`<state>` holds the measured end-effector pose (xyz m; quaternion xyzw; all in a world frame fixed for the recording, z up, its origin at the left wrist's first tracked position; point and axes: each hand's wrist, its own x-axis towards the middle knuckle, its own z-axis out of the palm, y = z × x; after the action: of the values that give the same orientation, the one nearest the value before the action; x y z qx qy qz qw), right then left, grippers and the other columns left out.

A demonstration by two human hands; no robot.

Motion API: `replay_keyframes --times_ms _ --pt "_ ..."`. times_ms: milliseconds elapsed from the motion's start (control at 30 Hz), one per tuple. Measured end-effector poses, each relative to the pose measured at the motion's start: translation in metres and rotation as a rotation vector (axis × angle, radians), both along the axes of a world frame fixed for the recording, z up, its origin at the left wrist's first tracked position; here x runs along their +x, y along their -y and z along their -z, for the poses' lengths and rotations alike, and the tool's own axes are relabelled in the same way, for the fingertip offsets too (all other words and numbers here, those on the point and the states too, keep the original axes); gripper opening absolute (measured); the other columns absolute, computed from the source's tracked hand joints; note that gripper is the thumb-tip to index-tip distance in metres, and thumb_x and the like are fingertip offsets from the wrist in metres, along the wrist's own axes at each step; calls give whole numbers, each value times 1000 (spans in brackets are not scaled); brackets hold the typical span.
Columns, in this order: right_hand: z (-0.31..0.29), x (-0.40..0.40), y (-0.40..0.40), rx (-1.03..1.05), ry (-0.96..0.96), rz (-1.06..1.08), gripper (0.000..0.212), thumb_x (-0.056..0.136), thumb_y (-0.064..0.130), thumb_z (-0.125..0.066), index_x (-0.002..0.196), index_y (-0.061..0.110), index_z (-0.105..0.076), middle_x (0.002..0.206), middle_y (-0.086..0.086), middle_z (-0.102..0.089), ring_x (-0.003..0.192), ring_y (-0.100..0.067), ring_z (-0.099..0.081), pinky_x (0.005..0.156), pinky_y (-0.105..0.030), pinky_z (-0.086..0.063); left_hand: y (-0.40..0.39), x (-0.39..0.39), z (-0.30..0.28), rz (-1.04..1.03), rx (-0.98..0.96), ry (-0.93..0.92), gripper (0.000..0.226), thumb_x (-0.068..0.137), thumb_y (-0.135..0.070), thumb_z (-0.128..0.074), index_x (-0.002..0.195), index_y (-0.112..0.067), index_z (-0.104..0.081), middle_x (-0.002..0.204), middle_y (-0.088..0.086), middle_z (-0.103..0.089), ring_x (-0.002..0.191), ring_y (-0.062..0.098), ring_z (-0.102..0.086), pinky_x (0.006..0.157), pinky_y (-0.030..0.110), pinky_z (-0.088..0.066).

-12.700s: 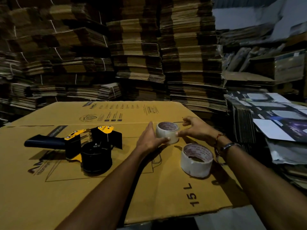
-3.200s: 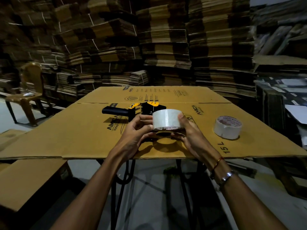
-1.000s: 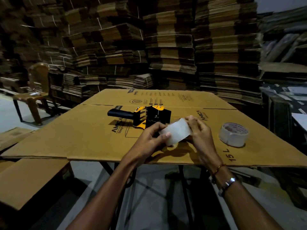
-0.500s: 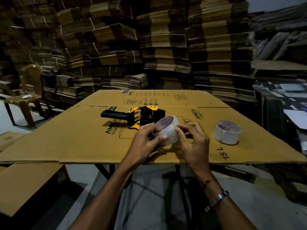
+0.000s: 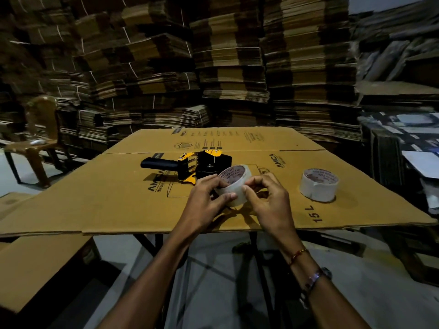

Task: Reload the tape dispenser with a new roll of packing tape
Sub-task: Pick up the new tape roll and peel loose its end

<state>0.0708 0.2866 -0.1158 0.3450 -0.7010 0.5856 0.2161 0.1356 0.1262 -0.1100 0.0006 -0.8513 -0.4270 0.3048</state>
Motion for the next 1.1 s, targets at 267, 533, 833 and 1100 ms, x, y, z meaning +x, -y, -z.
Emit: replay_keyframes --times_ms 267,533,833,1100 --pt "4 1 2 14 19 63 35 89 9 -74 123 13 -65 108 -1 -59 94 -5 -60 74 -11 -51 0 0 1 11 23 19 17 83 -26 -77 95 -16 -69 110 -7 -57 111 17 -51 79 13 -44" --pt "1 1 -1 -9 69 19 21 88 9 -75 103 21 -67 104 0 -54 91 0 -56 71 -8 -48 -2 2 -2 27 22 12 13 84 -24 -76 91 -22 -66 104 -17 -54 109 13 -48 77 13 -43" --pt "2 2 0 -12 20 42 18 88 7 -74 104 13 -68 105 -1 -62 95 -4 -60 72 -6 -46 -1 1 0 -21 6 42 18 83 -26 -77 93 -27 -63 123 -4 -50 119 15 -46 74 -4 -35" --pt "4 3 -1 -23 103 46 21 90 10 -73 105 23 -66 103 0 -69 90 -7 -68 74 -20 -57 -3 3 -3 -41 -13 69 19 84 -25 -76 98 -29 -63 133 0 -47 126 17 -45 79 0 -32"
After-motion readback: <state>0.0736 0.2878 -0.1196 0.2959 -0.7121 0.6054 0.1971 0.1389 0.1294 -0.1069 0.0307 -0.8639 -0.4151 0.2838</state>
